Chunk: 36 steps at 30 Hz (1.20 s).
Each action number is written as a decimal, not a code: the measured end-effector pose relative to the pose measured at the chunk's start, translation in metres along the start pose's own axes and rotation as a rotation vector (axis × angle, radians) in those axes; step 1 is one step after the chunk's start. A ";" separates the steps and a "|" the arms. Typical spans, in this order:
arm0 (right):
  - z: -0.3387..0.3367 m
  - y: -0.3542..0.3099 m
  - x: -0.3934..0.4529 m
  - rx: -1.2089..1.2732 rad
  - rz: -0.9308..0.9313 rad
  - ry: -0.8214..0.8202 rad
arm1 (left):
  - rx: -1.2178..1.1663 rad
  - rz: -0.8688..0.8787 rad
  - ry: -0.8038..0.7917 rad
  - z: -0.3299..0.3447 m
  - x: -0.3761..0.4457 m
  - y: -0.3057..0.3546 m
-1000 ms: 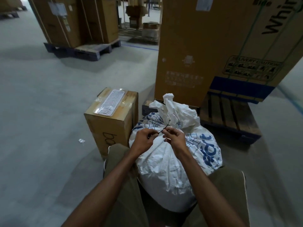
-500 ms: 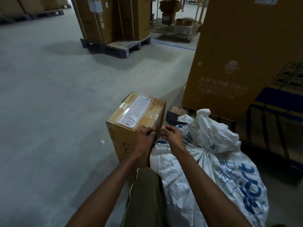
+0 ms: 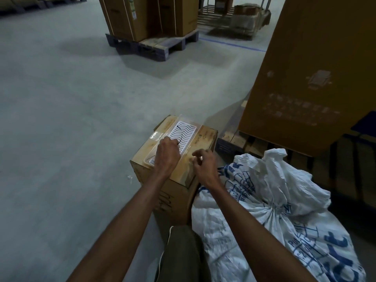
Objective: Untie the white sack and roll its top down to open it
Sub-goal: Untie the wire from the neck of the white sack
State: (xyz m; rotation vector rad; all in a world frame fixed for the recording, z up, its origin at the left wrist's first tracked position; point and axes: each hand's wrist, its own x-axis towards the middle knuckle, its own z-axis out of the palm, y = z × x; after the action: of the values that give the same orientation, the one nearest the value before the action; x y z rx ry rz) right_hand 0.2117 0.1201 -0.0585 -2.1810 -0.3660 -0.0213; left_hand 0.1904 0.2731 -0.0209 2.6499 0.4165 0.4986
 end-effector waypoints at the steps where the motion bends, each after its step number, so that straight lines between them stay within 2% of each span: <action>1: 0.003 0.003 0.000 -0.028 -0.013 -0.011 | 0.018 -0.008 -0.007 0.001 0.002 -0.001; 7: 0.004 0.006 -0.005 -0.098 -0.075 -0.038 | 0.034 -0.029 -0.024 0.000 -0.004 0.005; 10: -0.001 0.008 -0.015 -0.099 -0.115 -0.038 | -0.047 -0.002 -0.012 -0.005 -0.018 0.021; 17: -0.035 0.026 -0.044 -0.098 -0.057 -0.010 | -0.263 0.002 -0.028 0.004 -0.081 0.064; 27: -0.108 0.057 -0.154 -0.098 0.014 0.138 | -0.228 0.107 -0.270 0.024 -0.177 0.102; 36: -0.172 0.072 -0.255 -0.132 0.106 0.271 | -0.280 0.211 -0.399 0.014 -0.247 0.160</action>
State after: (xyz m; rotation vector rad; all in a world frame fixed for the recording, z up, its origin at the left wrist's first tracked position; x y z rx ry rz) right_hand 0.0075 -0.1209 -0.0495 -2.2869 -0.0976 -0.2864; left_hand 0.0093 0.0410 -0.0309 2.4452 -0.0519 0.0708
